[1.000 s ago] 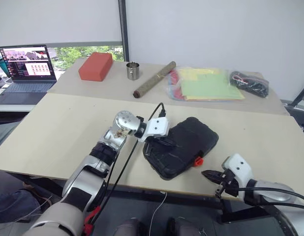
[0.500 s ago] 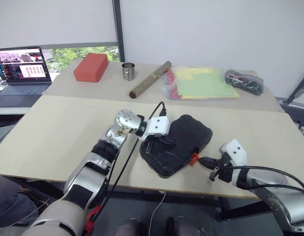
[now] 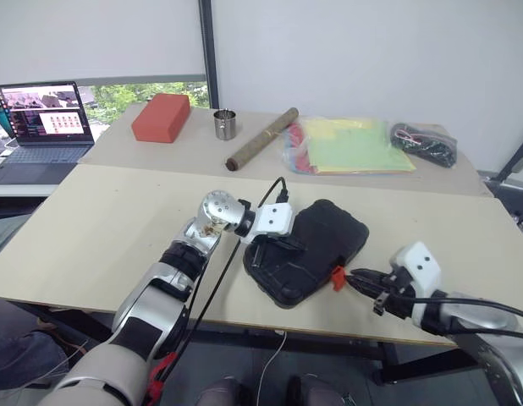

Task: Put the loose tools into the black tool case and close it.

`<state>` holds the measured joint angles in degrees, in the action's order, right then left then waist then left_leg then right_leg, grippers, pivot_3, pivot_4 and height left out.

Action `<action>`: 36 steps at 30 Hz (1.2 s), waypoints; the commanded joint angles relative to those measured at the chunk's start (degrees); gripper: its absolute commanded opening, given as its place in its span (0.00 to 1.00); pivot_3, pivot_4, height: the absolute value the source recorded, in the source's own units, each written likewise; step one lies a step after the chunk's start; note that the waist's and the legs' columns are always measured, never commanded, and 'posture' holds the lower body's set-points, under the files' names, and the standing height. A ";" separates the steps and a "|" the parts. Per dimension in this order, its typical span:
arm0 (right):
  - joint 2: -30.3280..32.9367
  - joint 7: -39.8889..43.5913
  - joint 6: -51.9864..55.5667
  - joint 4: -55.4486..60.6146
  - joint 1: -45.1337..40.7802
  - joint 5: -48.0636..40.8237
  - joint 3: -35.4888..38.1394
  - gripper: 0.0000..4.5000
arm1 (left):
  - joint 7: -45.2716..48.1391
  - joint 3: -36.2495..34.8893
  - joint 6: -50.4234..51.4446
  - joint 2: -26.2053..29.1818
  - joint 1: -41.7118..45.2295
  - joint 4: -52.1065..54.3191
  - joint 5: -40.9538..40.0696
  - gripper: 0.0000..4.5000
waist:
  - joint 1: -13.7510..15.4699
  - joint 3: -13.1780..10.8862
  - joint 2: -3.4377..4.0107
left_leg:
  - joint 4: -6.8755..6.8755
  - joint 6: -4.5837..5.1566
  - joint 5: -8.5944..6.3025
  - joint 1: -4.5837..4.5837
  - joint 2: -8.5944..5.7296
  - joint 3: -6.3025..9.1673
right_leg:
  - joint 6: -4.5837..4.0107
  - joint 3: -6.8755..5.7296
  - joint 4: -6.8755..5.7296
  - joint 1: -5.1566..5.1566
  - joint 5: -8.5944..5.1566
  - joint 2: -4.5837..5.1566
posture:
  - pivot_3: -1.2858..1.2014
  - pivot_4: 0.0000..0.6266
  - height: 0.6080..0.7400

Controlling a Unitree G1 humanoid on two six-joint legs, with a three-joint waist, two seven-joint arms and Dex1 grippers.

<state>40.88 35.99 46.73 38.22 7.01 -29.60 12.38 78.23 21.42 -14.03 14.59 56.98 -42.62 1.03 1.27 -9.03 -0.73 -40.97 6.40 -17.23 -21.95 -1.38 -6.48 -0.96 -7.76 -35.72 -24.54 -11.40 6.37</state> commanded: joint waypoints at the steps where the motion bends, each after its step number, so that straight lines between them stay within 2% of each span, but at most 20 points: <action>1: -0.36 -1.31 -0.95 0.78 -0.69 1.19 -2.20 0.56 | 0.66 2.51 0.86 1.18 -2.02 -2.65 3.57 0.00 | -0.21 0.02 0.03 | 0.01 0.00 -0.01 0.00 0.00 0.00 | 0.01 0.00 0.00 0.00 0.00 0.01 | 0.52 0.24 0.98; 2: -1.12 -1.86 -1.02 0.10 -1.54 1.22 -3.01 0.63 | 0.66 2.54 0.86 1.20 -2.04 -2.63 3.56 0.00 | -0.25 0.02 0.02 | 0.00 0.00 -0.02 0.00 0.00 -0.01 | 0.01 0.00 0.01 0.00 -0.01 0.01 | 0.52 0.24 0.98; 13: -4.68 -3.83 -2.67 -7.38 -8.07 3.30 -6.40 0.63 | 0.95 2.65 1.09 1.63 -1.85 -2.09 3.55 0.00 | -0.33 0.09 0.07 | 0.01 0.02 -0.03 -0.01 -0.02 -0.01 | 0.03 -0.01 0.03 0.00 -0.02 0.03 | 0.52 0.24 0.98; 14: -4.79 -3.89 -2.79 -7.39 -8.09 3.41 -6.41 0.58 | 0.97 2.66 1.13 1.70 -1.87 -2.04 3.56 0.00 | -0.36 0.09 0.08 | 0.01 0.02 -0.03 0.00 -0.02 0.00 | 0.03 -0.01 0.03 0.01 -0.02 0.03 | 0.52 0.24 0.98; 15: -4.87 -3.99 -2.96 -7.35 -8.03 3.62 -6.44 0.58 | 1.01 2.66 1.17 1.78 -1.93 -1.92 3.55 0.00 | -0.38 0.09 0.08 | 0.01 0.02 -0.03 -0.01 -0.02 0.00 | 0.03 -0.01 0.03 0.01 -0.02 0.03 | 0.52 0.24 0.98; 18: -4.91 -3.92 -3.18 -7.12 -7.81 3.73 -6.54 0.37 | 1.16 2.65 1.26 1.89 -1.97 -1.82 3.50 0.00 | -0.36 0.09 0.07 | 0.01 0.01 -0.03 -0.01 -0.02 0.00 | 0.03 -0.01 0.03 0.01 -0.02 0.03 | 0.52 0.24 0.98; 27: -4.24 -3.25 -4.07 -5.63 -6.76 3.49 -5.55 0.37 | 1.20 2.67 1.19 1.87 -1.86 -2.22 3.56 0.00 | -0.34 0.09 0.08 | 0.02 0.01 -0.04 -0.02 -0.02 0.00 | 0.04 -0.01 0.04 0.00 -0.02 0.04 | 0.52 0.24 0.98; 30: -3.64 -2.54 -4.38 -4.06 -5.49 2.65 -4.08 0.28 | 1.22 2.65 1.15 1.86 -1.84 -2.32 3.54 0.00 | -0.30 0.09 0.08 | 0.04 0.02 -0.04 -0.03 -0.02 0.00 | 0.04 -0.01 0.06 -0.01 -0.02 0.04 | 0.52 0.24 0.98; 36: -2.93 -2.30 -4.62 -1.91 -3.82 2.80 -3.39 0.27 | 1.26 2.67 1.08 1.71 -1.84 -2.47 3.56 0.00 | 0.11 0.10 0.09 | 0.10 0.07 -0.07 -0.06 -0.03 0.00 | 0.07 -0.02 0.13 -0.02 -0.04 0.03 | 0.52 0.24 0.98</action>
<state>37.40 33.20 44.23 32.76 3.27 -26.05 6.86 78.69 21.42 -13.94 15.35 57.14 -42.30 1.00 1.38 -8.93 -0.64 -40.86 6.47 -17.30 -22.02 -1.40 -6.48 -0.90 -7.78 -35.55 -24.56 -11.44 6.40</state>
